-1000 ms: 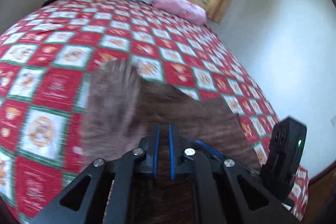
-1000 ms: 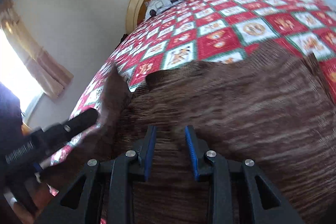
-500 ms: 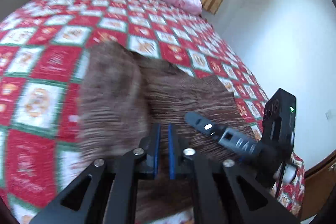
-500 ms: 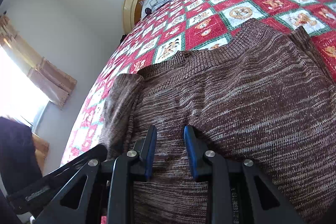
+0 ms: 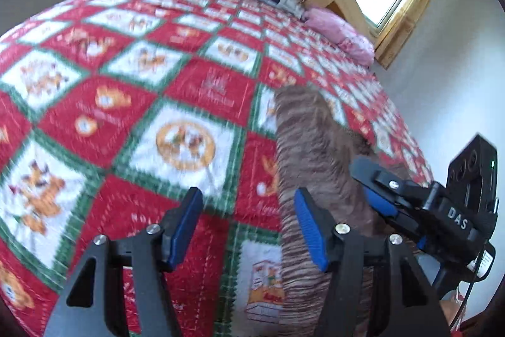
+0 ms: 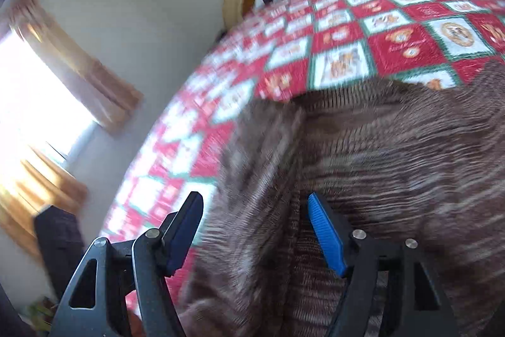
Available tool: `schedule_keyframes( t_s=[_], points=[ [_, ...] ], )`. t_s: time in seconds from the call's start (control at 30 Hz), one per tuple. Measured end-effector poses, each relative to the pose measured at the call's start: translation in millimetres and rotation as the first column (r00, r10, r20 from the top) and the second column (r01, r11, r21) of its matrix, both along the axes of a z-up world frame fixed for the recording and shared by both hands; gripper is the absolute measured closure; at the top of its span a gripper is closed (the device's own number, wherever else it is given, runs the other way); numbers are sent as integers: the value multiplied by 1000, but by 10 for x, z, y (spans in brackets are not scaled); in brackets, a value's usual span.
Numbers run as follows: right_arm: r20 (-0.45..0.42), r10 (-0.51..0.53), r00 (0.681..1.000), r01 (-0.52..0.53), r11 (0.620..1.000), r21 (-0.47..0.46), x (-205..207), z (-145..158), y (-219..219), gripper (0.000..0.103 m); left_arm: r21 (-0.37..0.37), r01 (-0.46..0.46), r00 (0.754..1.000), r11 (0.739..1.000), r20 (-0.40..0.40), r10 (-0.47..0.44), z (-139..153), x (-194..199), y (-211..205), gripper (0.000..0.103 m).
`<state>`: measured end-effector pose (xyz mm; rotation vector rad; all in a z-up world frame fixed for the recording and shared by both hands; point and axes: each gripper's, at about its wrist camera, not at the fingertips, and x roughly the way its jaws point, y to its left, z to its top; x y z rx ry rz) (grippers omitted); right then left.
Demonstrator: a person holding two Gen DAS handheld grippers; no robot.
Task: Fold small clothes
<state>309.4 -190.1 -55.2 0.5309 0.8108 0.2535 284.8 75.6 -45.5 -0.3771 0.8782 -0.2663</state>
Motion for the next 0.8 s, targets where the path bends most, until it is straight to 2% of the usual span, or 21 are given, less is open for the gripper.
schedule_keyframes(
  t_s=[0.07,0.13,0.2,0.27,0.37,0.47,0.5,0.57,0.73,0.8],
  points=[
    [-2,8,1000,-8,999,-40,17,-64,122,35,3,4,1000,1000,13,-4,0,-20,6,40],
    [18,15,1000,-13,996,-88,-18,-64,184,44,-14,12,1000,1000,19,-12,13,-12,10,40],
    [3,23,1000,-23,997,-76,6,-96,194,67,-26,6,1000,1000,17,-5,-11,-17,29,40],
    [-9,36,999,-36,999,-2,14,-145,139,75,-35,6,1000,999,25,-5,-10,-30,43,40],
    [-10,29,1000,-29,1000,8,26,-174,145,75,-48,6,1000,999,26,-4,-14,-31,54,40],
    [-26,4,1000,-3,998,58,44,-207,130,75,-48,7,1000,999,24,-5,-6,-37,59,40],
    [-24,2,1000,-1,998,62,44,-207,126,78,-47,7,1000,999,22,-6,0,-33,55,40],
    [-13,7,1000,-7,999,31,18,-166,148,86,-45,5,1000,999,8,-5,21,-15,48,40],
    [39,13,999,-13,1000,-4,-75,61,76,92,-54,14,1000,998,-4,-14,99,54,-22,40],
    [62,19,998,-17,999,-31,-102,194,14,92,-36,37,999,999,9,-37,171,88,-125,40]
  ],
)
